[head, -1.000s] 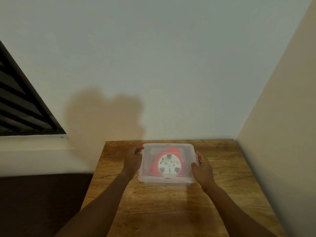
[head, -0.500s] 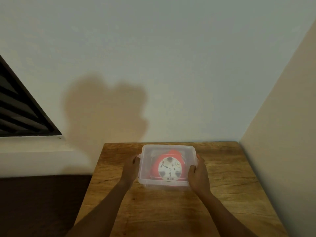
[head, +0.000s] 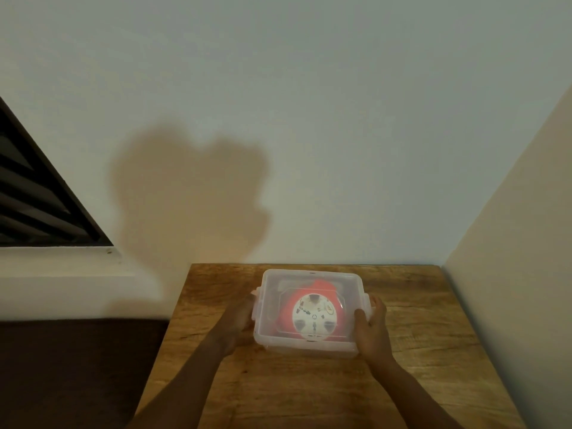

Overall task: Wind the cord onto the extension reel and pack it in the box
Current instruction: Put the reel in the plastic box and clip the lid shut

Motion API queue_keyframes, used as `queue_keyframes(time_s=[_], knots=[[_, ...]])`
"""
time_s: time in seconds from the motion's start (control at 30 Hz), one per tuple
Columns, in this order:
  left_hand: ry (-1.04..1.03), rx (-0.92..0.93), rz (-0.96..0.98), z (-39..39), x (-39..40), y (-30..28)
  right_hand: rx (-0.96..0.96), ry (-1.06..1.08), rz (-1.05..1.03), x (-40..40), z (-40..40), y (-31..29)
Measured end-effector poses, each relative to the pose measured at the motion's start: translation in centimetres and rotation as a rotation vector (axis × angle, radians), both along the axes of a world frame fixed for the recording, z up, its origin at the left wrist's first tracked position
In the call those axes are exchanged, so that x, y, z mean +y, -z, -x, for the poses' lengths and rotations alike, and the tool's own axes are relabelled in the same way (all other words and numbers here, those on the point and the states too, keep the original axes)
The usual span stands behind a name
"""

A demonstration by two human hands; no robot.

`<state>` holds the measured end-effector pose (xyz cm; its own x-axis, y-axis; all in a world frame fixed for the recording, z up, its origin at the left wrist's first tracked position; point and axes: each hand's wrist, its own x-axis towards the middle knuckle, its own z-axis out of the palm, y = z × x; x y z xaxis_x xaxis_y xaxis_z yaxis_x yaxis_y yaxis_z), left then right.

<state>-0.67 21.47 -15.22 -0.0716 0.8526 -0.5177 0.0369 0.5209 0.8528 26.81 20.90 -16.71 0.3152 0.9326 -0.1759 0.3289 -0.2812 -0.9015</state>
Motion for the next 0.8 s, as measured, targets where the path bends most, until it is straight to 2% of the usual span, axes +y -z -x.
queue_keyframes(time_s=[0.13,0.27,0.4,0.53,0.8], knots=[[-0.044,-0.078,0.054,-0.6,-0.3,-0.3,0.202,0.056,0.104,0.8,-0.1,0.2],[-0.152,0.115,-0.094,-1.5,-0.1,0.0,0.354,0.08,0.189,1.0,-0.9,0.0],[-0.289,0.235,-0.151,-2.0,0.4,0.6,0.462,0.148,0.256,1.2,-1.7,-0.7],[-0.268,0.372,-0.246,-2.5,0.8,0.6,0.312,0.168,0.178,1.2,-1.8,-1.2],[-0.131,0.47,-0.216,-4.2,-0.3,0.8,0.115,0.164,0.063,0.4,-0.5,-0.3]])
